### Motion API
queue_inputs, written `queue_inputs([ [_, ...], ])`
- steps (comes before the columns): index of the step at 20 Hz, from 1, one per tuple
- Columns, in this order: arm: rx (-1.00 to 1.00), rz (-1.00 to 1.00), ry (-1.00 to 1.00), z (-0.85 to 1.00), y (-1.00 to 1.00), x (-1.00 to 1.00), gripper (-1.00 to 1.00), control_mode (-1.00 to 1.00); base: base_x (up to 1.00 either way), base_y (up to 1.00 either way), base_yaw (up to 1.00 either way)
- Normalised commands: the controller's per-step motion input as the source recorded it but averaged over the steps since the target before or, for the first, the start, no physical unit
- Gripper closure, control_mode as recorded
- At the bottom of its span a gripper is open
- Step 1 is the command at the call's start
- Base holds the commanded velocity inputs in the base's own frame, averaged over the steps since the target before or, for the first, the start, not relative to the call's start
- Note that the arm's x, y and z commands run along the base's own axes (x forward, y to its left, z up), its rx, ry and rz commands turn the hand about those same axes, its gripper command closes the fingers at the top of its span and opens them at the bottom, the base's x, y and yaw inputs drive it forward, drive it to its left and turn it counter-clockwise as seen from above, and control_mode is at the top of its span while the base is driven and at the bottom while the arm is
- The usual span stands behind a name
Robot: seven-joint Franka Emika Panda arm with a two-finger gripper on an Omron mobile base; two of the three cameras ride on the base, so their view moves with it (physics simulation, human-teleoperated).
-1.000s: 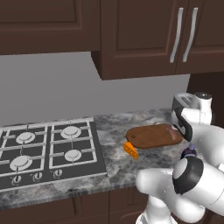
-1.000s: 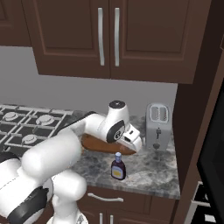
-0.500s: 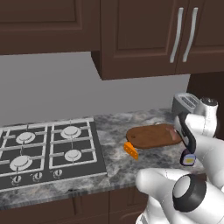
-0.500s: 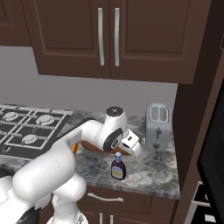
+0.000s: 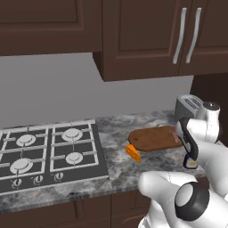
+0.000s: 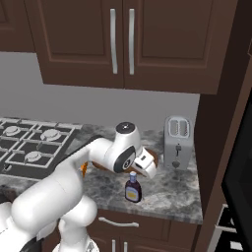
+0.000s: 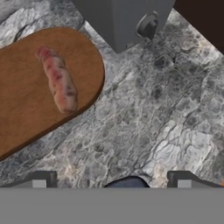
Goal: Retrieve the reheated potato from the microwave, then place the potato, cheese, and condiment on the cutting board.
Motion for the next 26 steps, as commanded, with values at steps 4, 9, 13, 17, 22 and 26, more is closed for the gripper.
queue_inputs([
  [4, 0.0, -0.04, 0.0, 0.01, 0.0, -0.06, -1.0, -1.0, 0.0, 0.0, 0.0],
  [9, 0.0, -0.06, 0.0, 0.06, -0.02, -0.2, -1.0, -1.0, 0.0, 0.0, 0.0],
  [13, 0.0, -0.06, 0.0, 0.05, 0.0, -0.19, -1.0, -1.0, 0.0, 0.0, 0.0],
  [17, 0.0, -0.04, 0.06, 0.02, 0.02, -0.09, -1.0, -1.0, 0.0, 0.0, 0.0],
  [22, 0.0, -0.01, 0.13, 0.01, 0.02, -0.02, -1.0, -1.0, 0.0, 0.0, 0.0],
  [26, 0.05, 0.0, 0.18, 0.0, 0.02, 0.03, -1.0, -1.0, 0.0, 0.0, 0.0],
])
